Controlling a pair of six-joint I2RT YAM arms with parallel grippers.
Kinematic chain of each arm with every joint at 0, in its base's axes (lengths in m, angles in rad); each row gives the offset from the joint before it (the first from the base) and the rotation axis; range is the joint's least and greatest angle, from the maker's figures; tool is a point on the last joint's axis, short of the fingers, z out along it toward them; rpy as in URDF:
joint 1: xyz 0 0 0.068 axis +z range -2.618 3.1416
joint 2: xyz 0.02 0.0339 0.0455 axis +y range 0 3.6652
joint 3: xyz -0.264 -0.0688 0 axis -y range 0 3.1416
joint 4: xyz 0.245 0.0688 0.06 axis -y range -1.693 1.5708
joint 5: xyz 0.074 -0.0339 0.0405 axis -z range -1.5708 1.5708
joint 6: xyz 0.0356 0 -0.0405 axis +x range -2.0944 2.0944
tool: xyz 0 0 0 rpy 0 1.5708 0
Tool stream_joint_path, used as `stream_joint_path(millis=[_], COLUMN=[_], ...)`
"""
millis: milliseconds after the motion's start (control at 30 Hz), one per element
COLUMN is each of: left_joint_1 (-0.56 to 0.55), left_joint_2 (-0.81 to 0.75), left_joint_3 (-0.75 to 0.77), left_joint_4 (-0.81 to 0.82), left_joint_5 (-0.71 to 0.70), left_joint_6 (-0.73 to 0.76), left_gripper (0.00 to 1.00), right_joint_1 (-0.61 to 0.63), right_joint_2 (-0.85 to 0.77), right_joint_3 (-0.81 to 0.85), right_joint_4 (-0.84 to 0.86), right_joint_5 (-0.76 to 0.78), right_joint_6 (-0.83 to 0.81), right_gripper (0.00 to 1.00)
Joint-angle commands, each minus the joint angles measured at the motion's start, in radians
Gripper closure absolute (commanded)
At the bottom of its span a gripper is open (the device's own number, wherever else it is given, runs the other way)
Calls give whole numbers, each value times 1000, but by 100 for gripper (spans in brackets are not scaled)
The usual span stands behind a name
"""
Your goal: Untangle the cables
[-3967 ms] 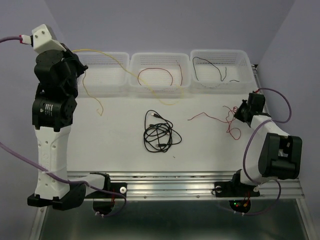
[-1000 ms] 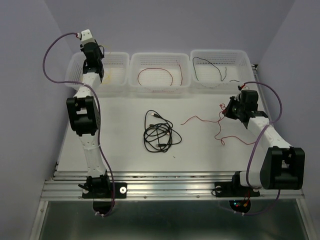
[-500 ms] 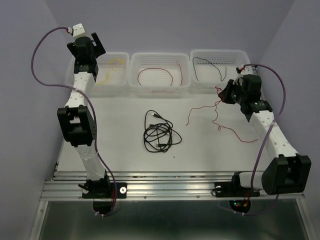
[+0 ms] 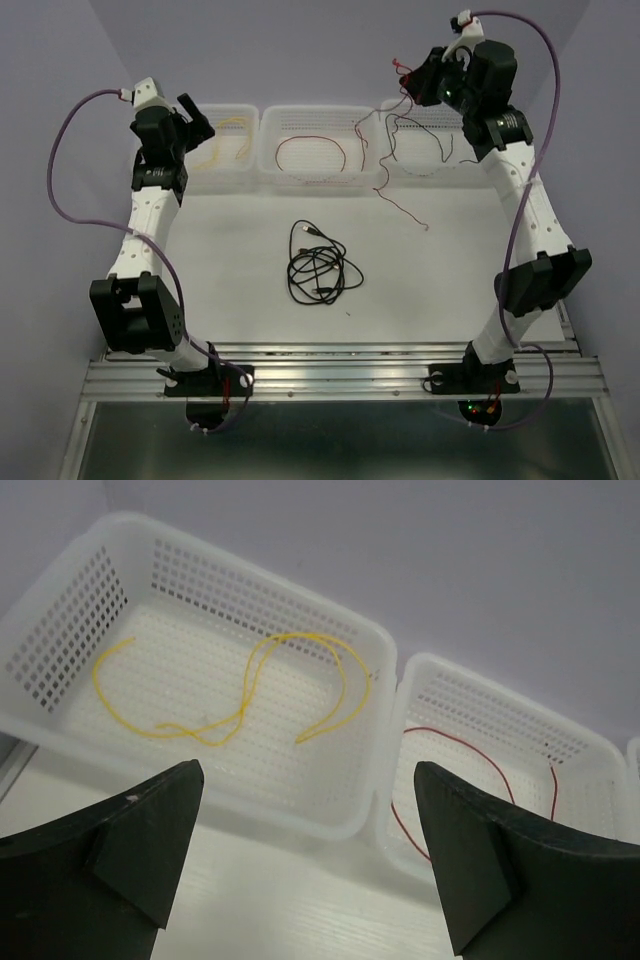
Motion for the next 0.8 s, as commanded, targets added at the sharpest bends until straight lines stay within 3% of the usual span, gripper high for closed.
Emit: stream_joint_path(millis=[0, 100, 233, 267, 300, 367, 400, 433, 467, 500, 600, 767], left_joint_1=[5, 5, 5, 5, 5, 5, 5, 5, 5, 5, 5, 5], left_joint_2=[-129, -172, -204, -210, -218, -224, -226, -224, -224, -221, -215, -197], left_joint_3=[-128, -188, -241, -256, -264, -284, -288, -296, -299, -304, -319, -331], left_joint_4=[73, 58, 50, 50, 53, 64, 68, 68, 70, 73, 77, 85], left_joint_5=[41, -5, -42, -38, -35, -17, -11, -5, -2, 3, 11, 29], left_joint_6=[-53, -45, -51, -54, -61, -64, -67, -68, -71, -73, -79, -73], left_gripper=[1, 1, 1, 1, 1, 1, 1, 1, 1, 1, 1, 1], right_joint_1=[29, 29, 41, 55, 66, 78, 87, 87, 102, 103, 115, 135], right_joint_2=[151, 257, 297, 342, 372, 441, 448, 445, 443, 480, 595, 722], right_joint_3=[303, 516, 512, 536, 641, 691, 678, 576, 545, 552, 696, 664], right_joint_4=[21, 108, 508, 562, 561, 648, 714, 891, 918, 910, 937, 971], right_joint_5=[-77, -115, -94, -45, 107, 173, 228, 243, 292, 441, 492, 576], right_joint_6=[54, 160, 303, 318, 326, 330, 327, 320, 321, 300, 228, 243], right_gripper=[99, 99, 99, 99, 99, 99, 99, 99, 99, 99, 99, 99])
